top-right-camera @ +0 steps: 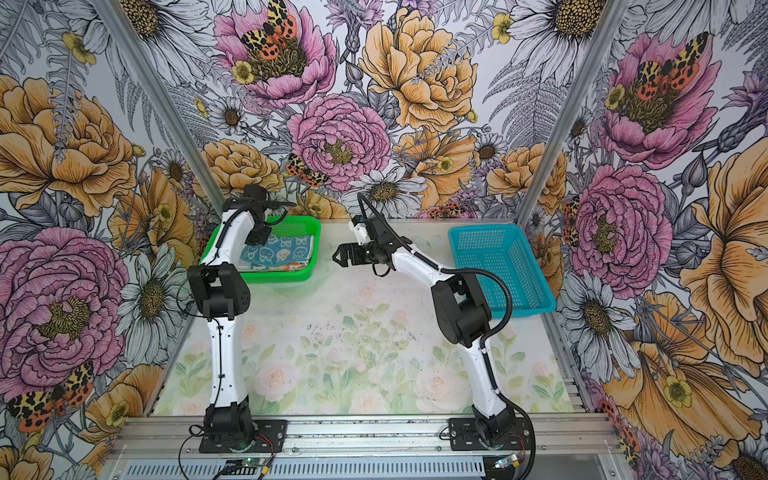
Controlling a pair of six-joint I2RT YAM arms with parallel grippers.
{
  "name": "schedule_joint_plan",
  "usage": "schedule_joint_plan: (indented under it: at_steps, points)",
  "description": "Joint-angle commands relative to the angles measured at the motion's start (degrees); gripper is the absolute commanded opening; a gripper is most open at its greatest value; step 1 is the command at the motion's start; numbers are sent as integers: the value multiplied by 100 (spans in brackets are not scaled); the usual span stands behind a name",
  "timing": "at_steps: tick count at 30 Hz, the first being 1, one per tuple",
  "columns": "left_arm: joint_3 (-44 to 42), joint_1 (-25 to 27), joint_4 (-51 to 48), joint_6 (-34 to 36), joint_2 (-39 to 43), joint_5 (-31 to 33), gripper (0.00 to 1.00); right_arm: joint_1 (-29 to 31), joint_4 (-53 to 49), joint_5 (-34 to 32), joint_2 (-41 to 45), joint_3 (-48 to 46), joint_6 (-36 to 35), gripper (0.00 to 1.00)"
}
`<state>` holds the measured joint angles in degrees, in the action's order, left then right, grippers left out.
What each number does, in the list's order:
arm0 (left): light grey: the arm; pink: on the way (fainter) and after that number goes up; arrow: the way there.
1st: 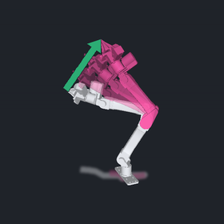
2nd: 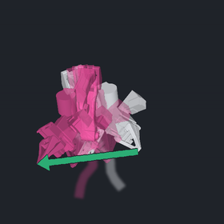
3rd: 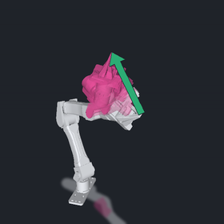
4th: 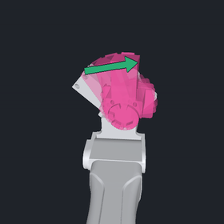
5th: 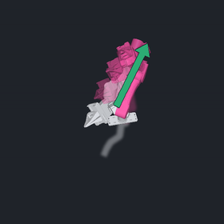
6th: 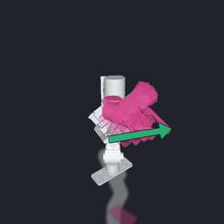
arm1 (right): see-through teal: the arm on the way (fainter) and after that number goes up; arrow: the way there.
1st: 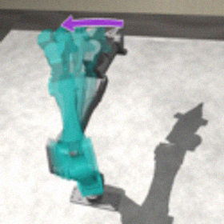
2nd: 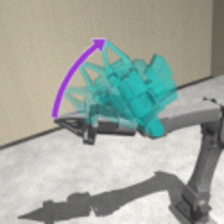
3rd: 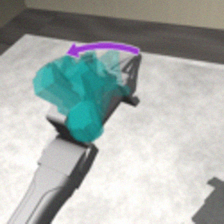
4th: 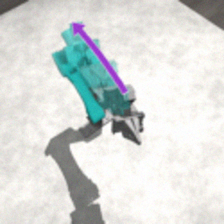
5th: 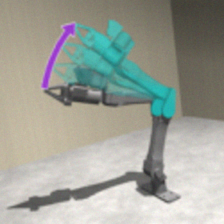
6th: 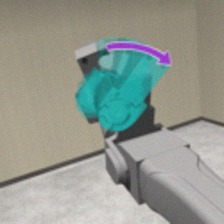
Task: Fold and stack the towels
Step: 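Lower the towel onto the stack in the green basket and open both grippers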
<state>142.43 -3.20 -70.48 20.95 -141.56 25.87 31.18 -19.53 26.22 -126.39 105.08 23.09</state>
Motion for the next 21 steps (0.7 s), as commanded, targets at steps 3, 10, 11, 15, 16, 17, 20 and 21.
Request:
schedule_joint_plan:
  at_steps: [3,10,11,15,16,17,20,21]
  points:
    - [275,-76,85,-217,-310,19,0,23,19,83,-133,189,37,99]
    - [298,-102,81,-295,-408,203,0,22,16,78,-129,189,41,99]
    - [330,-109,84,-329,-410,210,0,23,17,86,-124,195,38,99]
    - [458,-179,87,-438,-439,245,3,21,15,95,-114,189,46,99]
    - [490,-185,83,-454,-435,277,4,20,19,99,-108,193,46,99]
    - [523,-191,79,-483,-437,325,5,23,18,97,-108,197,46,99]
    - [596,-226,78,-674,-404,389,24,23,11,114,-100,232,63,99]
    - [609,-247,86,-774,-367,302,37,20,16,121,-98,246,73,99]
